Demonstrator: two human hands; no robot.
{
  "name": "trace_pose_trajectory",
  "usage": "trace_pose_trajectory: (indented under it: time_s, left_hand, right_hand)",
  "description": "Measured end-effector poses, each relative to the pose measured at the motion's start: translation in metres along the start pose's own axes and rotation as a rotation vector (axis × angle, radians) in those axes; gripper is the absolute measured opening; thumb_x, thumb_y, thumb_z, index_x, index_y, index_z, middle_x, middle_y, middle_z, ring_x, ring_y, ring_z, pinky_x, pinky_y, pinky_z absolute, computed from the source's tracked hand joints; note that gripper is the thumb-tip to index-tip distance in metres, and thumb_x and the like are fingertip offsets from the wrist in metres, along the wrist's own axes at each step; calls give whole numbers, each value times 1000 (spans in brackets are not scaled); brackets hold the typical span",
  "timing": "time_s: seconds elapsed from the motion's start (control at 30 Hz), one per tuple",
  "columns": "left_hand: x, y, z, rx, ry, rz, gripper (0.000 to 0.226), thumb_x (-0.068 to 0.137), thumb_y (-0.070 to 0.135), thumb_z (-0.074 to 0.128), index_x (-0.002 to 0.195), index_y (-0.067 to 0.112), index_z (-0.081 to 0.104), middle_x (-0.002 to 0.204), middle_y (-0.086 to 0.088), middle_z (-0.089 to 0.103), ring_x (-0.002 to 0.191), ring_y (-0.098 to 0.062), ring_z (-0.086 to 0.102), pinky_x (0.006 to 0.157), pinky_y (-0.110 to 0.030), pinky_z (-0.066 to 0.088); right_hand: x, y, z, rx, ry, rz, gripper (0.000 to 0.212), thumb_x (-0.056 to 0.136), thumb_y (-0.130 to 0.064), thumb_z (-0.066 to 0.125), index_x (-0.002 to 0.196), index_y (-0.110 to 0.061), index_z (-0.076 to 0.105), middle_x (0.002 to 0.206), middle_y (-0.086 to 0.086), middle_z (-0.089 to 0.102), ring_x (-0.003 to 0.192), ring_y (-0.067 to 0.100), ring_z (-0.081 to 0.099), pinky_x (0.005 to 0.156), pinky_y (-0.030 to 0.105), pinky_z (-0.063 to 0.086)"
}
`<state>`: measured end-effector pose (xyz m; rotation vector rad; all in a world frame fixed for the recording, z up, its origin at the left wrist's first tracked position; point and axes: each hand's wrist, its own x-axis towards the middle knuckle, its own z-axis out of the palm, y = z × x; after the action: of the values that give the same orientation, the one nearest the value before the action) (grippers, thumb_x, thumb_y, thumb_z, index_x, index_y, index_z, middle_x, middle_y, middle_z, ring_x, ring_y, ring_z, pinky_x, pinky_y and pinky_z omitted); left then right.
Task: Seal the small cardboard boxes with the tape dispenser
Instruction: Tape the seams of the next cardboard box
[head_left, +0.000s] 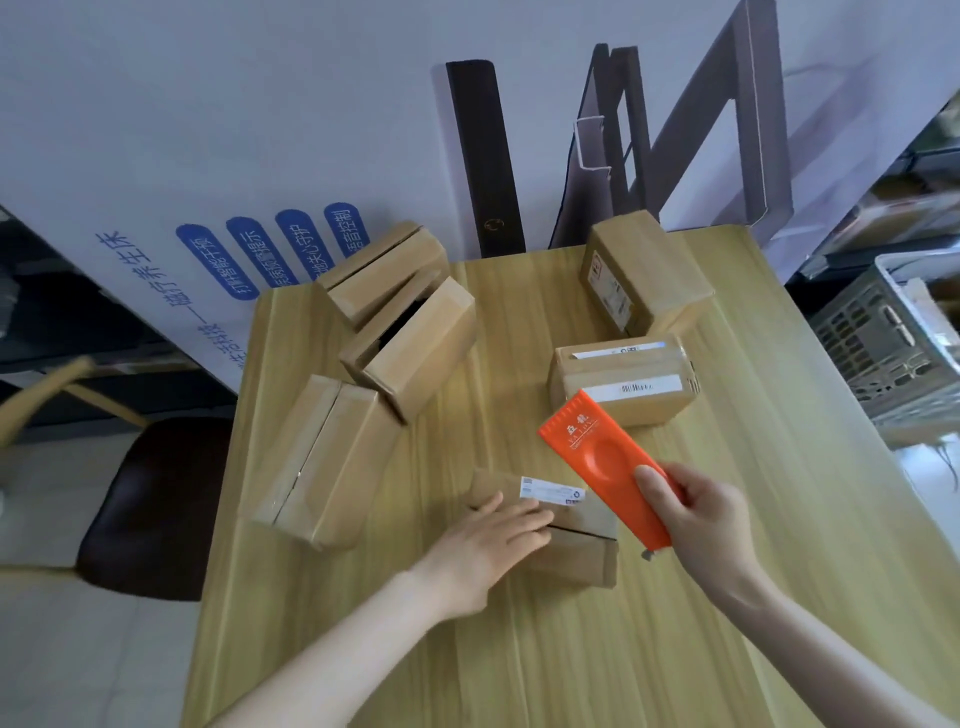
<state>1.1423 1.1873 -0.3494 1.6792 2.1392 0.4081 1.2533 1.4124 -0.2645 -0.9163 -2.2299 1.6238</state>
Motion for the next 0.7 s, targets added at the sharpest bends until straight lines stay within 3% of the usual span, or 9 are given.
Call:
trace_pose_trajectory:
  time_s: [0.1, 0.17, 0.23, 0.27, 0.33, 0.4, 0.53, 0.7]
  left_hand:
    - [9, 13, -3, -320, 153, -242, 51, 81, 10, 64, 131, 19, 57, 143, 12, 45, 139, 0, 28, 118, -23, 7]
    - [20, 27, -17, -733, 377, -530, 29, 86, 18, 65, 114, 26, 67, 118, 14, 64, 120, -8, 55, 108, -20, 33]
    - [32, 37, -44, -1142, 612, -755, 13, 89, 30, 65, 101, 27, 69, 107, 7, 70, 106, -16, 64, 93, -26, 49]
    - [38, 37, -58, -1290, 628, -819, 19, 90, 39, 62, 100, 24, 68, 106, 2, 72, 102, -17, 66, 87, -27, 52]
    - [45, 39, -83, -1512, 470, -847, 40, 94, 51, 49, 107, 17, 67, 106, -4, 72, 95, -18, 68, 77, -28, 55]
    - [46, 46, -102, -1579, 337, -805, 47, 95, 53, 45, 107, 15, 68, 95, -4, 72, 83, -16, 68, 66, -27, 54]
    - [42, 56, -113, -1486, 380, -778, 16, 95, 20, 57, 94, 15, 72, 74, 2, 71, 67, -10, 64, 56, -20, 52]
    - [37, 60, -111, -1385, 423, -828, 11, 93, 13, 61, 87, 15, 71, 71, 2, 70, 63, -9, 64, 72, -30, 57]
  right_hand:
    - [-8, -2, -9, -7, -44, -11, 17, 93, -19, 63, 79, -23, 72, 48, 2, 64, 33, 25, 58, 32, 25, 44]
    - [-14, -6, -16, -3, -77, -26, 18, 94, -18, 63, 80, -24, 73, 49, 2, 65, 34, 24, 59, 33, 25, 45]
    - [-19, -11, -23, 0, -113, -41, 21, 94, -17, 63, 78, -27, 73, 50, 1, 66, 34, 22, 59, 33, 25, 46]
    - [-21, -14, -26, -5, -129, -51, 23, 93, -17, 63, 77, -29, 72, 51, 1, 66, 35, 21, 59, 32, 26, 46]
    - [-24, -19, -31, -30, -160, -79, 25, 92, -16, 64, 75, -32, 71, 52, 0, 66, 35, 22, 59, 32, 26, 47]
    - [-25, -22, -34, -60, -175, -106, 28, 92, -16, 66, 70, -33, 70, 51, -1, 65, 35, 23, 59, 32, 26, 46]
    - [-29, -25, -37, -78, -180, -134, 27, 91, -16, 66, 71, -33, 71, 51, -2, 64, 35, 25, 59, 32, 29, 47]
    - [-31, -22, -38, -125, -216, -168, 13, 90, -19, 67, 79, -19, 74, 59, 9, 66, 36, 25, 60, 35, 43, 49]
